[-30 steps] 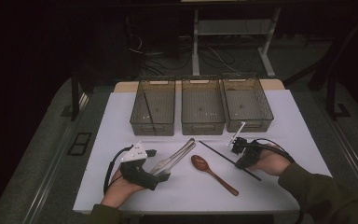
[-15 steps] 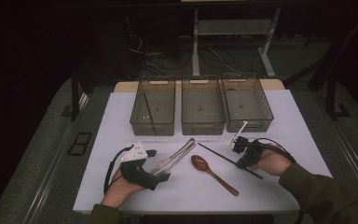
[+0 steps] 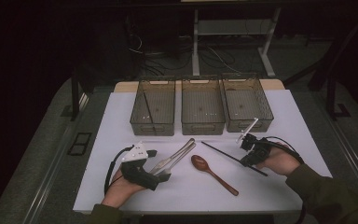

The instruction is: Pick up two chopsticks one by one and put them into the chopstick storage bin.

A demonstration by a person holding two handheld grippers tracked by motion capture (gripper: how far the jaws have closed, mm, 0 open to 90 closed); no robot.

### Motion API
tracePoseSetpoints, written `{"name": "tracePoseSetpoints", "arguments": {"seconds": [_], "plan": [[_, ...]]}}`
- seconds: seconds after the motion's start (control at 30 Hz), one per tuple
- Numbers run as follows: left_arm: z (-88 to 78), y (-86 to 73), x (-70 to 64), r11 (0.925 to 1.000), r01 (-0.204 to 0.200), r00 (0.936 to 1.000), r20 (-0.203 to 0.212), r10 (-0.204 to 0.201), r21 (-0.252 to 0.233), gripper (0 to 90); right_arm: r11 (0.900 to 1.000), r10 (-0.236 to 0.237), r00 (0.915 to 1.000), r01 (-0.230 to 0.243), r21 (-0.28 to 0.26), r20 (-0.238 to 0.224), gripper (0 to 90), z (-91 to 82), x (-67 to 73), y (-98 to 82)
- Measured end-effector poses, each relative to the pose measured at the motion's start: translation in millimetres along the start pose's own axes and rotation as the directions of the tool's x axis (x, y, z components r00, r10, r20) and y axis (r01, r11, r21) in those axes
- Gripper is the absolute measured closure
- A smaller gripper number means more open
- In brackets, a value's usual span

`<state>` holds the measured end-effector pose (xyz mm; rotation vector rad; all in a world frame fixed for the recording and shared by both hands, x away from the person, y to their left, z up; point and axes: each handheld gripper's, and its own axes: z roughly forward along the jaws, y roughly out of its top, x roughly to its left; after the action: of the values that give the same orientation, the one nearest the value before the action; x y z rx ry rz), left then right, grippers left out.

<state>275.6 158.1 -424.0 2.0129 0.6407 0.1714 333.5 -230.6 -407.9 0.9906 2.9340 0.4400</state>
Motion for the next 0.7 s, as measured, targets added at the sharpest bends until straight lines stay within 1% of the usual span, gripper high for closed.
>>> {"name": "tracePoseSetpoints", "arguments": {"seconds": [0.17, 0.23, 0.33, 0.4, 0.53, 0.7], "plan": [[0.1, 0.0, 0.3, 1.0, 0.0, 1.0, 0.001, 0.0, 0.001, 0.0, 1.0, 0.012, 0.9997, -0.013, -0.025, -0.019, 84.9, -6.2, -3.3, -3.4], [0.0, -0.1, 0.7, 1.0, 0.0, 1.0, 0.001, 0.0, 0.002, 0.0, 0.998, 0.031, 0.999, -0.033, -0.047, -0.032, 84.8, -9.4, -3.9, -4.6], [0.2, -0.3, 1.1, 1.0, 0.002, 1.0, -0.001, -0.002, -0.001, 0.0, 0.996, 0.041, 0.9982, -0.044, -0.072, -0.043, 84.8, -14.9, -5.7, -6.1], [0.2, -0.3, 1.0, 1.0, 0.002, 1.0, 0.0, -0.002, -0.002, 0.0, 0.996, 0.038, 0.9983, -0.042, -0.084, -0.045, 84.8, -19.6, -6.3, -6.5], [0.2, -0.1, 1.1, 1.0, 0.001, 1.0, -0.002, -0.001, 0.003, 0.0, 0.991, 0.037, 0.9977, -0.044, -0.128, -0.056, 84.8, -31.9, -6.4, -5.6], [0.0, -0.1, 1.0, 1.0, 0.002, 1.0, 0.0, -0.002, 0.0, 0.0, 0.985, 0.035, 0.9978, -0.044, -0.169, -0.056, 84.8, -44.7, -7.0, -0.2]]}}
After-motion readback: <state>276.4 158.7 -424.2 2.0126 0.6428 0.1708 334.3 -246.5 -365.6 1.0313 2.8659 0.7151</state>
